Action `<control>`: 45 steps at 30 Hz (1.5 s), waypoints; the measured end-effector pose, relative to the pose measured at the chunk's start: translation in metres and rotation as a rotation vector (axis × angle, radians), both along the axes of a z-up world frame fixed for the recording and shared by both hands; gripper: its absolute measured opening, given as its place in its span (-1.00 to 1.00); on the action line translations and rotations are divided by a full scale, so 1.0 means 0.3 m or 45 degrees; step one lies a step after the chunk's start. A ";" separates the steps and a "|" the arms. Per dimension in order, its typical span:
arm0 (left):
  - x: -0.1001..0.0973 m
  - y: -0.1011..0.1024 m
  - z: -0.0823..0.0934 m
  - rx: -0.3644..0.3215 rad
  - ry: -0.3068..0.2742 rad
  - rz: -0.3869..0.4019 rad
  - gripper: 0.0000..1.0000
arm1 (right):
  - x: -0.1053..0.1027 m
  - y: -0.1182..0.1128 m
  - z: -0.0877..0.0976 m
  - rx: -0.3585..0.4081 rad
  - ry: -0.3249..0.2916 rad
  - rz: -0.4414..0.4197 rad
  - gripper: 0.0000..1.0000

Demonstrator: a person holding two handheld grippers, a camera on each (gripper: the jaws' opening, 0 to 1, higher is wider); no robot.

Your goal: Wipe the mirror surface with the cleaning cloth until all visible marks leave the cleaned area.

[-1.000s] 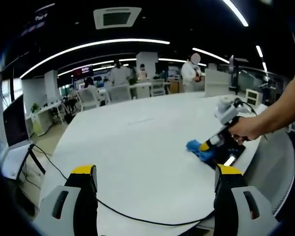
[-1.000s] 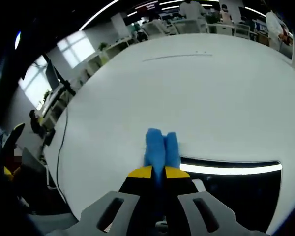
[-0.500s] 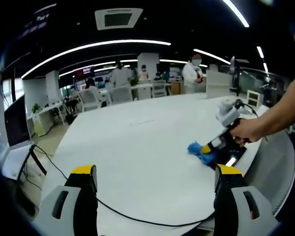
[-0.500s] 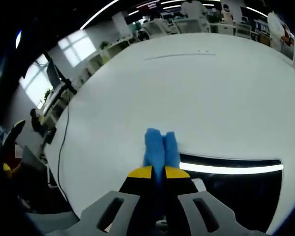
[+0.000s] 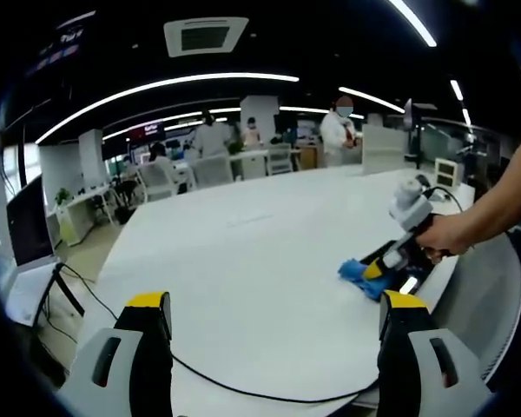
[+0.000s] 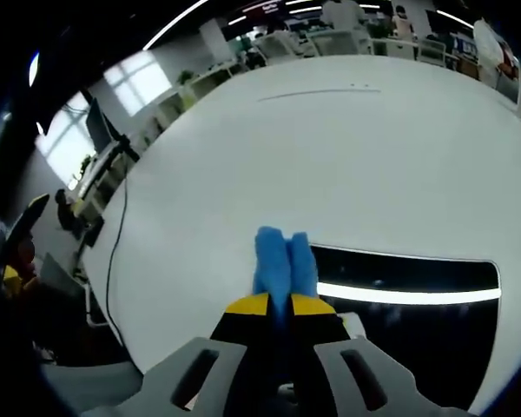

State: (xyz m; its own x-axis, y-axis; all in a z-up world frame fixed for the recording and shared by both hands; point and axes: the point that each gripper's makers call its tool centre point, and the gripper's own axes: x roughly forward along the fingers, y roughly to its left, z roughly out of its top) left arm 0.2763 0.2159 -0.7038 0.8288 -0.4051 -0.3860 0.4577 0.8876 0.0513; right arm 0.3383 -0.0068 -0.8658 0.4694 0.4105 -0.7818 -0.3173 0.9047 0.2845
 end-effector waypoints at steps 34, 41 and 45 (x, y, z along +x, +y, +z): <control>0.009 -0.036 -0.003 -0.014 -0.007 -0.006 0.99 | -0.110 0.007 -0.002 0.008 0.079 0.045 -0.98; 0.002 -0.046 -0.007 -0.023 -0.003 -0.004 0.99 | -0.109 0.007 -0.002 0.009 0.082 0.058 -0.97; 0.000 -0.049 -0.007 -0.024 -0.003 -0.003 1.00 | -0.111 0.001 -0.001 -0.003 0.069 0.080 -0.97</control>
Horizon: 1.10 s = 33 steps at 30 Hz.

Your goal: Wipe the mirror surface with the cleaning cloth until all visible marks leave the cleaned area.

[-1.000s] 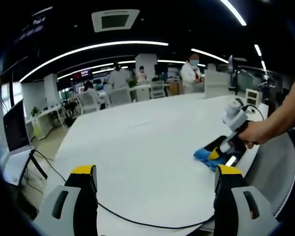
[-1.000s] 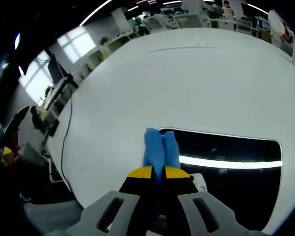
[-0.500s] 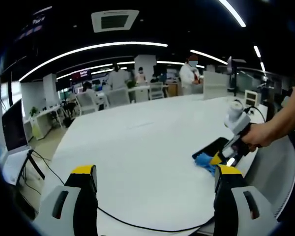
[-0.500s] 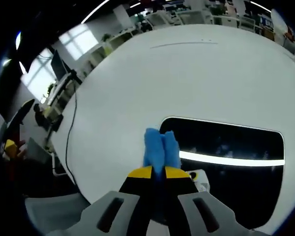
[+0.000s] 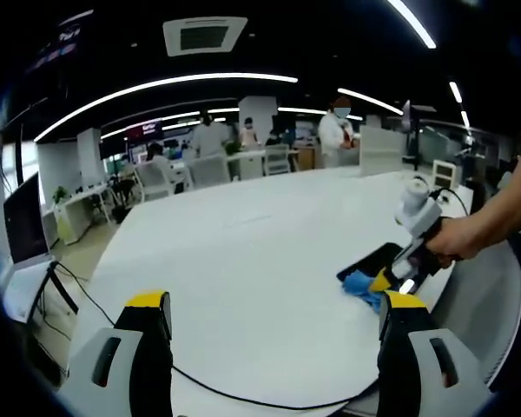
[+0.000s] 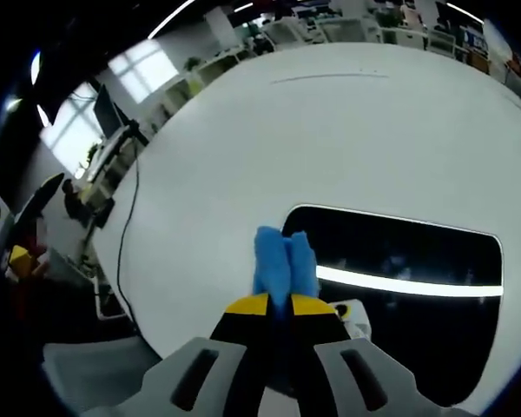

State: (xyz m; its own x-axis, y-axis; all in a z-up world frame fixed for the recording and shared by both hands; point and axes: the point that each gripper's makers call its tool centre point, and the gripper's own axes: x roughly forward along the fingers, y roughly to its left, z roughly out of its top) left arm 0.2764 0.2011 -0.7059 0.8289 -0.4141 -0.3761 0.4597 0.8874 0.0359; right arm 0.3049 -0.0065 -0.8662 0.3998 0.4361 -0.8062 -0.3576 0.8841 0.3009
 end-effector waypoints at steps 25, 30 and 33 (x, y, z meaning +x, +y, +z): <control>0.028 -0.052 0.020 0.017 -0.003 -0.045 0.99 | 0.028 -0.126 -0.002 -0.018 -0.010 -0.021 -0.97; 0.033 -0.061 0.018 0.012 -0.003 -0.050 0.99 | 0.030 -0.157 -0.001 -0.013 -0.004 -0.038 -0.97; 0.034 -0.065 0.015 0.014 -0.002 -0.054 0.99 | 0.031 -0.178 -0.001 -0.019 -0.004 -0.041 -0.97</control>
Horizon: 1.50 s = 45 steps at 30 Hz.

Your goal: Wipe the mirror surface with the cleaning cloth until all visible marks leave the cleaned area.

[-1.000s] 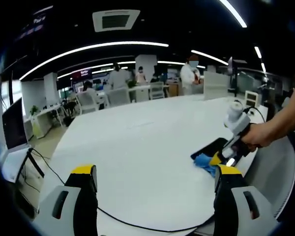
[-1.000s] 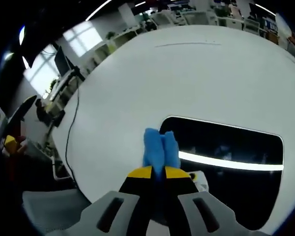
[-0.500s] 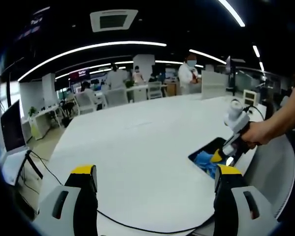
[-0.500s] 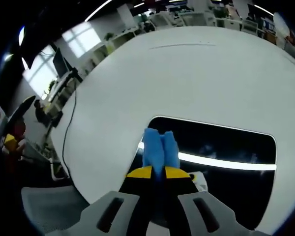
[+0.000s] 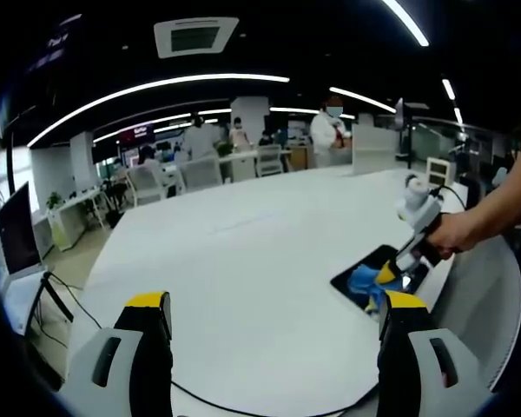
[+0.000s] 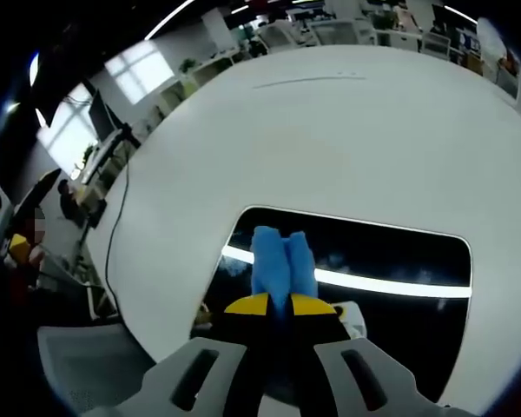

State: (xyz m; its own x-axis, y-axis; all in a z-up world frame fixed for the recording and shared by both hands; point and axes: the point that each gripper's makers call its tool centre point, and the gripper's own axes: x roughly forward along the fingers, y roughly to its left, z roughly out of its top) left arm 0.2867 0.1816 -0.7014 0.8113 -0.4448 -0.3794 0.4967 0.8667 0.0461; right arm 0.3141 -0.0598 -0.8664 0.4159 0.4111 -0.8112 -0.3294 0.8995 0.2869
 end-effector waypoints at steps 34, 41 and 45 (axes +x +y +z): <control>0.009 -0.038 0.007 -0.002 -0.008 -0.028 1.00 | 0.015 -0.285 0.000 -0.052 0.006 -0.144 -0.98; 0.013 -0.038 0.016 0.002 -0.013 -0.035 1.00 | 0.018 -0.345 -0.002 -0.077 0.006 -0.167 -0.98; 0.010 -0.036 0.015 0.008 -0.011 -0.036 1.00 | 0.018 -0.373 -0.002 -0.086 0.005 -0.177 -0.98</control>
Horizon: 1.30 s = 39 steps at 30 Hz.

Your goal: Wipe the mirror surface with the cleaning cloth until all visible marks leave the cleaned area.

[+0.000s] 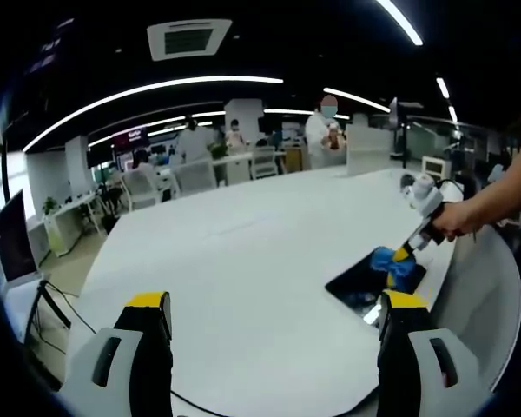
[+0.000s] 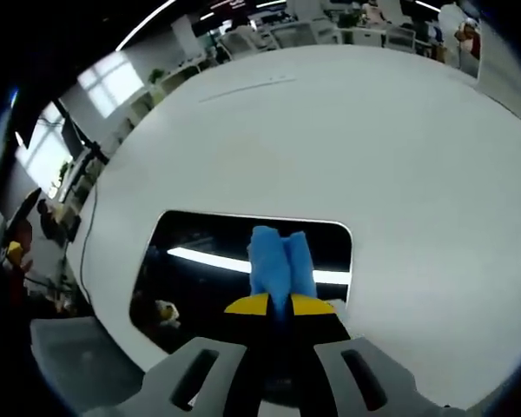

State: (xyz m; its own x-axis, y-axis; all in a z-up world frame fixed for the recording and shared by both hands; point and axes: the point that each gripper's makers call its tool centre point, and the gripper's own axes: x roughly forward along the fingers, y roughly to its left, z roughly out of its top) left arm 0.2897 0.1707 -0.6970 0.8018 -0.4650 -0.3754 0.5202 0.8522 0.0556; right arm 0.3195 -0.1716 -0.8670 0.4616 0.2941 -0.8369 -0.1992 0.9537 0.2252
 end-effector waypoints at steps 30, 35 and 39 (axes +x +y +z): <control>0.008 -0.016 -0.003 0.015 0.003 -0.026 1.00 | -0.012 -0.121 -0.004 -0.052 0.013 -0.063 -0.97; 0.011 -0.019 -0.002 0.018 0.004 -0.032 1.00 | -0.013 -0.120 -0.002 -0.057 0.010 -0.058 -0.97; 0.012 -0.016 0.000 0.022 0.002 -0.030 0.99 | -0.018 -0.121 -0.002 -0.064 0.010 -0.060 -0.97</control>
